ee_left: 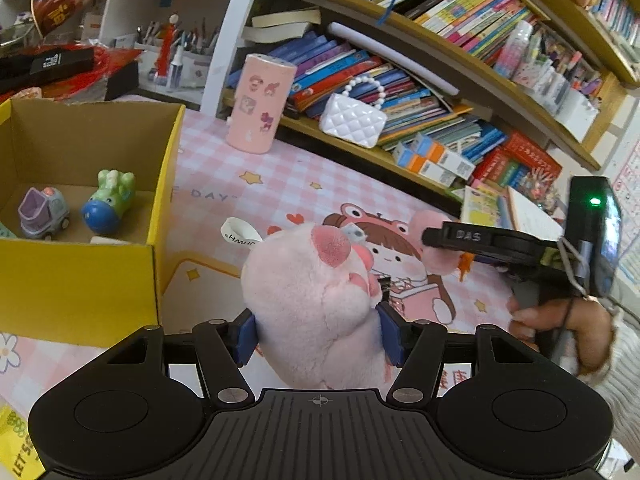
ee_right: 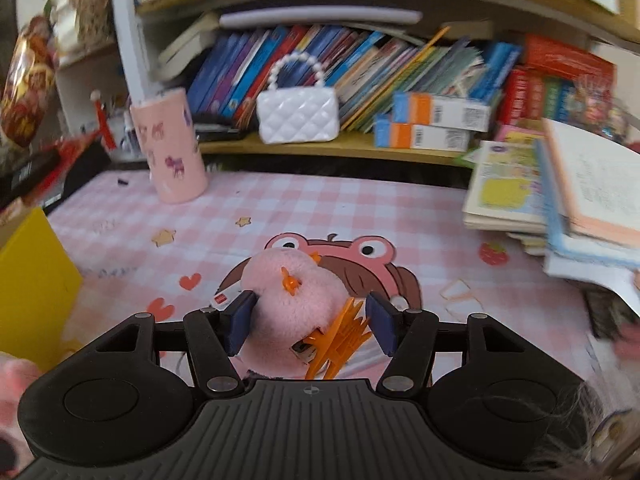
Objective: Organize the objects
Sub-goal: 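Carry both pink plush toys in the grippers over the yellow box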
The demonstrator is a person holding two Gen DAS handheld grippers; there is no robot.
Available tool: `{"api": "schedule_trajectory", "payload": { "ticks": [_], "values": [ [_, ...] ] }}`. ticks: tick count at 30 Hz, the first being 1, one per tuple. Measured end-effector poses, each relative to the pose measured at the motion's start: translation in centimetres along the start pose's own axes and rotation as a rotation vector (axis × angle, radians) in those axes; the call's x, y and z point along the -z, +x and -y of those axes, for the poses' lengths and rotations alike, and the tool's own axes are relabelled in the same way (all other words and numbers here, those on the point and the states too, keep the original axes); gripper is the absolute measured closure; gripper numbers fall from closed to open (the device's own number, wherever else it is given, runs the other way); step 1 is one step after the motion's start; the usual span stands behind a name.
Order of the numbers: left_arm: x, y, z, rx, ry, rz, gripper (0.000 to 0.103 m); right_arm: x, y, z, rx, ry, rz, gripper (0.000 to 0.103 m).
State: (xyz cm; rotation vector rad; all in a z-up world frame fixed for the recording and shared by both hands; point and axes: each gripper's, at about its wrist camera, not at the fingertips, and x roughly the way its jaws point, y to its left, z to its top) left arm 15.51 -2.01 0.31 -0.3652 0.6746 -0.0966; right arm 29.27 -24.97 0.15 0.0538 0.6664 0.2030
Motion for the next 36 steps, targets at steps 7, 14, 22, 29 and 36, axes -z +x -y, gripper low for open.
{"api": "schedule_trajectory", "payload": {
  "ticks": [7,14,22,29,36],
  "values": [
    [1.5,-2.4,-1.7,0.037,0.005,-0.002,0.043,3.7,-5.9,-2.2,0.025,0.077,-0.017,0.046],
    [3.0,-4.5,-4.5,0.038,-0.016,-0.002,0.043,8.0,-9.9,-6.8,0.051,0.092,-0.050,0.046],
    [5.6,-8.1,-7.1,-0.039,0.035,-0.018,0.043,12.6,-12.8,-12.7,0.016,-0.010,-0.103,0.046],
    [7.1,-11.4,-9.6,-0.062,0.030,-0.023,0.043,15.0,-14.7,-17.3,-0.040,-0.083,-0.110,0.045],
    [8.1,-14.3,-13.1,-0.100,-0.007,-0.015,0.043,16.6,-15.6,-21.5,-0.102,-0.121,-0.125,0.045]
  ]
}}
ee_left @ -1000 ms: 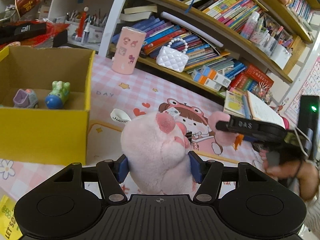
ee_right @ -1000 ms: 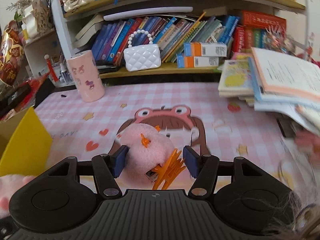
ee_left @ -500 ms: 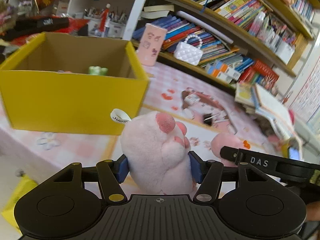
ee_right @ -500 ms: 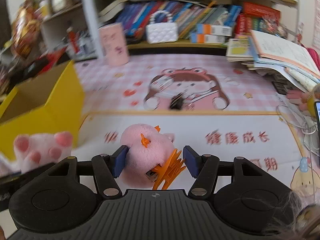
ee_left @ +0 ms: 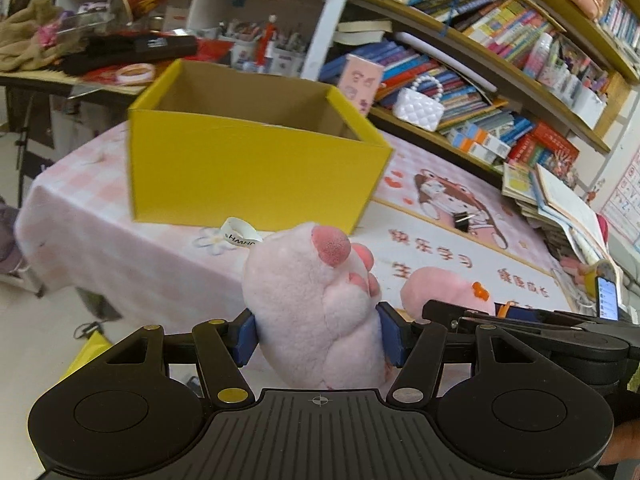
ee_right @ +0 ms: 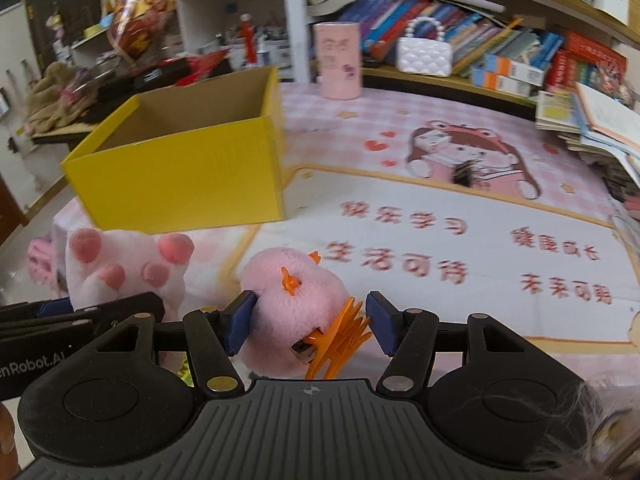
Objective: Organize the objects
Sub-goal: 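Carry both pink plush toys in the grippers over the yellow box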
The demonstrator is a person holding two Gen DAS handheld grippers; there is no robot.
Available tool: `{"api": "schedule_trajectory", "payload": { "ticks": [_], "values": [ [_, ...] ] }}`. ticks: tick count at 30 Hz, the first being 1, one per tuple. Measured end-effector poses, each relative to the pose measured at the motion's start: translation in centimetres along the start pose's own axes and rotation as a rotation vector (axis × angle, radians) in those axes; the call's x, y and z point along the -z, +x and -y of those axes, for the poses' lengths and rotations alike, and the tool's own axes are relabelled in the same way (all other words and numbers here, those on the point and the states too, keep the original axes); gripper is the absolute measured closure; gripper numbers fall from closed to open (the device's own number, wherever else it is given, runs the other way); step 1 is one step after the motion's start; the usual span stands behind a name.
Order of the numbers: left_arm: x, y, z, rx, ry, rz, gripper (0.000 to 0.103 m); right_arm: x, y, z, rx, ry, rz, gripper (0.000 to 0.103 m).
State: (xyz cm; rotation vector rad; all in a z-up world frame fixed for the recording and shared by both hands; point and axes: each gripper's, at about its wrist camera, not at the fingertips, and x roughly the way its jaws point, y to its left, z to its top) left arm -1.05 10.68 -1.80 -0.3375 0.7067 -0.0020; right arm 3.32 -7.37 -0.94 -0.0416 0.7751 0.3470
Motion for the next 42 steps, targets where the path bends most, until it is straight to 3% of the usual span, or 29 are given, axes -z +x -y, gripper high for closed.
{"api": "schedule_trajectory", "payload": {
  "ticks": [15,27,33,38,42],
  "values": [
    [0.2,-3.2,-5.9,-0.031,-0.015,0.036,0.043,0.8,0.5,-7.3,-0.064,-0.051,-0.008,0.045],
    [-0.4,-4.1,-7.2,-0.025,0.006,0.081,0.043,0.2,0.6,-9.1,-0.056,-0.056,-0.003,0.045],
    [-3.6,-4.4,-6.4,0.008,0.056,0.197,0.043,-2.4,0.2,-8.7,-0.022,-0.056,0.090,0.045],
    [-7.7,-3.9,-5.5,0.004,0.079,0.317,0.043,-7.2,0.5,-7.4,-0.017,-0.017,0.220,0.045],
    [-10.5,-2.5,-4.6,-0.015,0.089,0.355,0.043,-11.1,1.6,-6.5,-0.012,-0.028,0.322,0.045]
  ]
}}
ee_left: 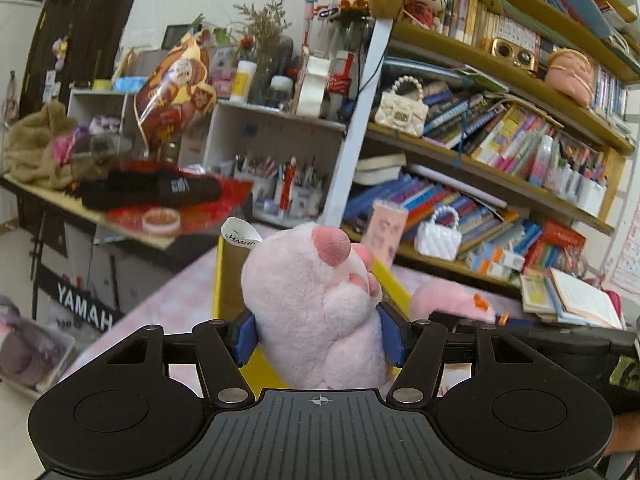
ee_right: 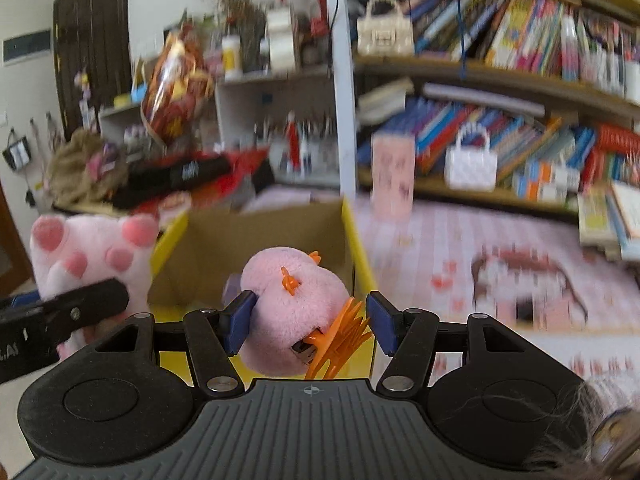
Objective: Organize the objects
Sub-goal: 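Carry both pink plush toys in the grippers over the yellow box, then lower the plush toys into the box and open both grippers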
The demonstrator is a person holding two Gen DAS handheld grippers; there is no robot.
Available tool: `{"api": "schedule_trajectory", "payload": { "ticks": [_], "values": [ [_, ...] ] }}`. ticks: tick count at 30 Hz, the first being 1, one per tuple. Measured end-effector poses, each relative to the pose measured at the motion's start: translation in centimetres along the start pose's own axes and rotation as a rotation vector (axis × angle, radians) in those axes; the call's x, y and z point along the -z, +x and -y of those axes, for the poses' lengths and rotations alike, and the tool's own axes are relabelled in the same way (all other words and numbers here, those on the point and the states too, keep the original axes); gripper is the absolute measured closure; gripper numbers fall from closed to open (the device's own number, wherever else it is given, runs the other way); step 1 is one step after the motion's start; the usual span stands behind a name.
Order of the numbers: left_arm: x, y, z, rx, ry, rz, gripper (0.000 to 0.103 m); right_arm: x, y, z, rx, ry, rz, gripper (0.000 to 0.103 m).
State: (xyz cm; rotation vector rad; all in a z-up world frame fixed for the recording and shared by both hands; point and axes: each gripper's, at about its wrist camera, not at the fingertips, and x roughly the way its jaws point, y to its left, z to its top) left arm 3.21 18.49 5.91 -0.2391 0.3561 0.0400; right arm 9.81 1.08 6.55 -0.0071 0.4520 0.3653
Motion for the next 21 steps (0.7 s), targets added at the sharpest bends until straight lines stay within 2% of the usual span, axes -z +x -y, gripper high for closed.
{"api": "schedule_trajectory", "payload": {
  "ticks": [4,8,11,16,21],
  "values": [
    [-0.7,3.7,1.2,-0.038,0.066,-0.037,0.042,-2.0,2.7,0.6,-0.011,-0.041,0.056,0.045],
    [-0.7,7.2,1.8,-0.073,0.050,-0.083,0.042,-2.9,6.1,0.9,-0.045,-0.107,0.023,0.045],
    [-0.5,9.4,2.5,-0.091,0.074,-0.100,0.042,-3.1,8.8,1.2,-0.054,-0.135,-0.003,0.045],
    [0.0,12.7,2.9,-0.123,0.088,-0.169,0.043,-3.3,13.2,1.5,-0.104,-0.176,-0.112,0.045],
    [1.1,14.1,2.2,-0.151,0.074,-0.227,0.042,-2.9,16.6,1.2,-0.154,-0.205,-0.231,0.045]
  ]
}}
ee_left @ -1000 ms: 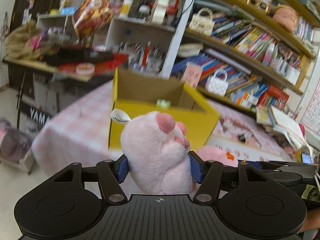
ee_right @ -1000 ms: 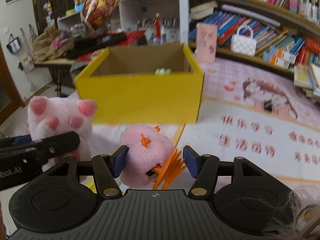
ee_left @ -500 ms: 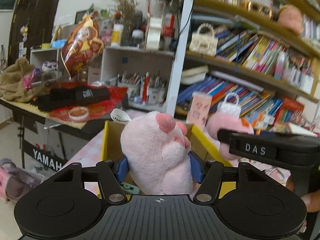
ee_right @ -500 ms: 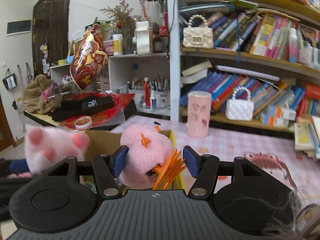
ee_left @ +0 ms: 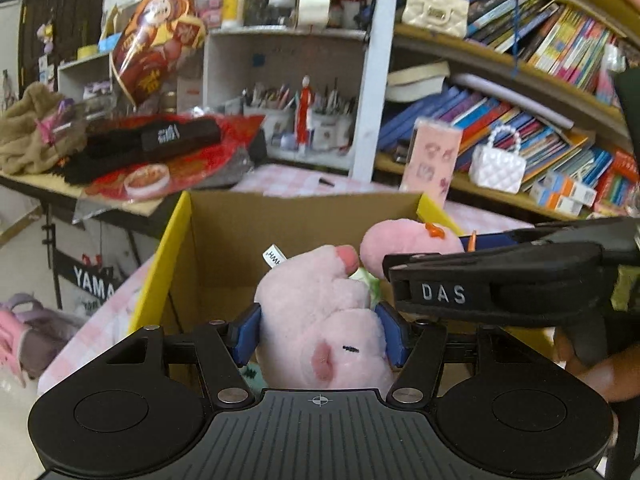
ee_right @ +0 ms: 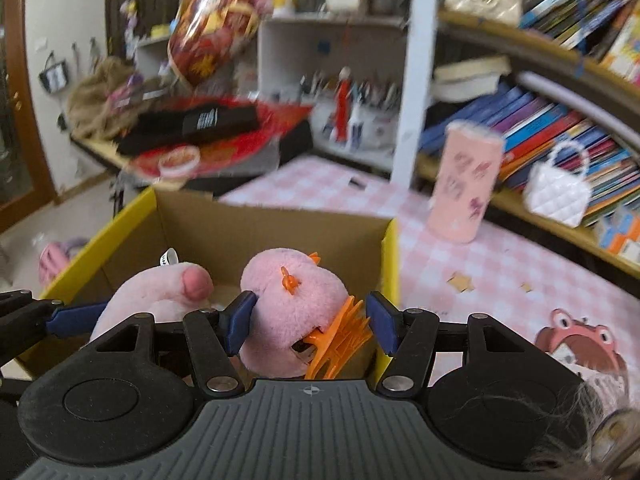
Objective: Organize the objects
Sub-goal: 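Lower the plush toys into the box and open both grippers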
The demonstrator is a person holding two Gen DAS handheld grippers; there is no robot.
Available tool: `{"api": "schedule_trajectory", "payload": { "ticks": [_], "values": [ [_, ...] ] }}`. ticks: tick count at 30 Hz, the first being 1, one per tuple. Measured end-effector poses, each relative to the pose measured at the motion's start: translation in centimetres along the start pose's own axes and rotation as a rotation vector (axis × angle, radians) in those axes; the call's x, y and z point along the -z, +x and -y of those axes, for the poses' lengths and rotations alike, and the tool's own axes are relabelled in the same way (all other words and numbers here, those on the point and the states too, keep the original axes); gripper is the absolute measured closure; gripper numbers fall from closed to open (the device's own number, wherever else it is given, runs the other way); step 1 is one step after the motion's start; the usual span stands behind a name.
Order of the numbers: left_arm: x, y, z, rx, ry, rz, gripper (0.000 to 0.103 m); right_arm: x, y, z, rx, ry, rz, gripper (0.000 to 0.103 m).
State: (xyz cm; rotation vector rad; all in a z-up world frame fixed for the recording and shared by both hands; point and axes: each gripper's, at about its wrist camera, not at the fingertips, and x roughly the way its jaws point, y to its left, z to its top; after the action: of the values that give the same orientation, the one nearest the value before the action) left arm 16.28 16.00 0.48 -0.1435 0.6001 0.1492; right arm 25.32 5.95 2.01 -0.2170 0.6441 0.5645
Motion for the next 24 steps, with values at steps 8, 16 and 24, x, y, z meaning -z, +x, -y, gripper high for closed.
{"api": "schedule_trajectory", "payload": {
  "ticks": [8,16,24],
  "values": [
    [0.4,0.5,-0.5,-0.021,-0.015,-0.020,0.038,-0.2,2.1,-0.4,-0.034,-0.037,-0.071,0.044],
    [-0.9,-1.9,-0.6,0.002,-0.016,0.105,0.027,-1.6,0.0,-0.2,0.000,0.002,0.024,0.035],
    [-1.7,-6.1,-1.5,0.011,-0.062,0.207,0.022,-2.0,-5.4,0.4,0.083,0.093,0.162,0.034]
  ]
}}
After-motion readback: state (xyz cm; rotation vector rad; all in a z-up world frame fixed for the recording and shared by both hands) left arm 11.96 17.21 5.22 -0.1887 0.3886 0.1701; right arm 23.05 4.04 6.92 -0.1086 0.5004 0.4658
